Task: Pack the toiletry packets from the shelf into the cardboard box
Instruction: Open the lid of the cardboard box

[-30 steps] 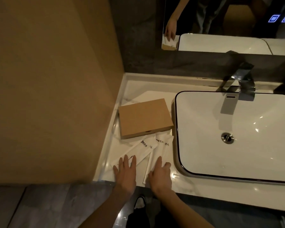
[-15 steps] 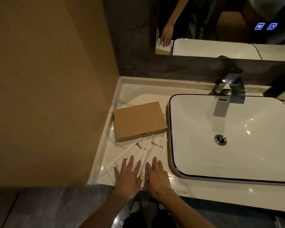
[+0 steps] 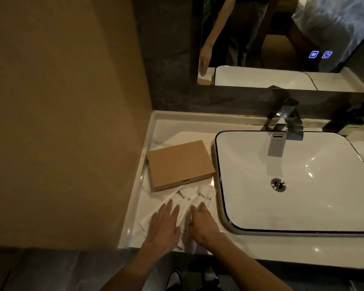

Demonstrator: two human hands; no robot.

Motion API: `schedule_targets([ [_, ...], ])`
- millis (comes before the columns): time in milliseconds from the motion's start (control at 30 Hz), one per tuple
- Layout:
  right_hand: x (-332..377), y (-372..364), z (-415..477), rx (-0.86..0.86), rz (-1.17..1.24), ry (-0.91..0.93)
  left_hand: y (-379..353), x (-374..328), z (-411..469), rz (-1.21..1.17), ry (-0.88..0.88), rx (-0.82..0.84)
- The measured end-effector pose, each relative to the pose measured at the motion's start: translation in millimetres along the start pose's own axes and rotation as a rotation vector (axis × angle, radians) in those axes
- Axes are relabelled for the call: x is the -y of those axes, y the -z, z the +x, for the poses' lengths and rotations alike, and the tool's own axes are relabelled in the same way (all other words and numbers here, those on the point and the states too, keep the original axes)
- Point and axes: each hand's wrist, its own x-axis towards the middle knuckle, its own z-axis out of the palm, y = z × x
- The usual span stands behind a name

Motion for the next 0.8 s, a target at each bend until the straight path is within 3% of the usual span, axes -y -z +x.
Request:
schedule_targets([
  [233,9.6,34.2,16.7,-0.1,-0.047,0.026,31.1,15.2,19.2,0.041,-0.082,-0.145],
  [467,12.5,37.3,29.5,-0.051,-0.134,0.069,47.9,13.2,45.1,0.055,-0.055,-0.203],
  [800,19.5,66.9,86.9,-0.194,-0.321,0.397,65.2,19.7,90.8,0.159,0.116,-0.124],
])
